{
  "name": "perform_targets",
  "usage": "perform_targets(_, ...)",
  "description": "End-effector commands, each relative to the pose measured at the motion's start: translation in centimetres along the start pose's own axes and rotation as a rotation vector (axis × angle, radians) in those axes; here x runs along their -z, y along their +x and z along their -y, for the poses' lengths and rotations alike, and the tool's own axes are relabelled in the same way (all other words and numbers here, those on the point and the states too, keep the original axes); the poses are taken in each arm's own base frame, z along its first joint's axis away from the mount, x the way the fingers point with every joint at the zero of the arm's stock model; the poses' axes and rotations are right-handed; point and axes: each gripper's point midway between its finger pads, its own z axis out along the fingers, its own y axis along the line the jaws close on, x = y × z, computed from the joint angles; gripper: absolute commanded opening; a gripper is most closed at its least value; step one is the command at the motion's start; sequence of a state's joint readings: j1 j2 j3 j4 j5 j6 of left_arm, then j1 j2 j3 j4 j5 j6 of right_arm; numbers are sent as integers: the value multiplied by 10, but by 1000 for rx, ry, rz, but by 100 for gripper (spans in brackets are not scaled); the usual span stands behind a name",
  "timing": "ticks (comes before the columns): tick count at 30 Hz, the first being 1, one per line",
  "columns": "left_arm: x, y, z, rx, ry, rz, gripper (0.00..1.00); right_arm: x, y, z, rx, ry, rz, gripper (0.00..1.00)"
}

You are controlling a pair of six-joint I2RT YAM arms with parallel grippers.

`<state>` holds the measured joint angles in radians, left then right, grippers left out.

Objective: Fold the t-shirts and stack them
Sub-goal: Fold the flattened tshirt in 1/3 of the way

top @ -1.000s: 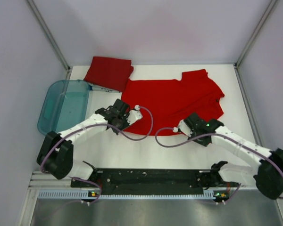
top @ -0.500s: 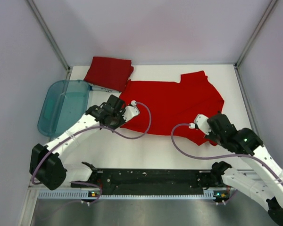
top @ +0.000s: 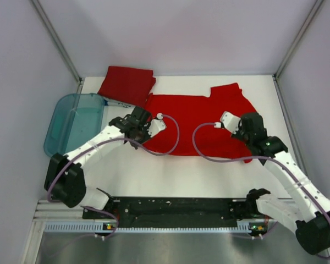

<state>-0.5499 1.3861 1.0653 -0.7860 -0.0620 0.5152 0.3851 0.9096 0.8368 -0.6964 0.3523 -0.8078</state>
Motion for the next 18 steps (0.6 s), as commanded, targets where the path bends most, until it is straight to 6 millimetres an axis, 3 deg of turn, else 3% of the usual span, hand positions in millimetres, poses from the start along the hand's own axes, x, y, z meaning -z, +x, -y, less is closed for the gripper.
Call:
perform_targets(1, -14, -25, -33, 17, -86, 34, 0, -25, -42, 55, 67, 191, 142, 0)
perform_targets(5, -34, -32, -54, 35, -114, 14, 0, -50, -52, 70, 62, 189, 212, 0)
perform_targets(9, -57, -33, -64, 32, -124, -30, 0, -79, -42, 75, 116, 170, 163, 0)
perform_targets(13, -74, -29, -70, 36, -133, -74, 0, -93, -44, 71, 192, 132, 155, 0)
perform_targets(18, -79, -27, -82, 70, -165, -85, 0, -102, -44, 66, 222, 101, 154, 0)
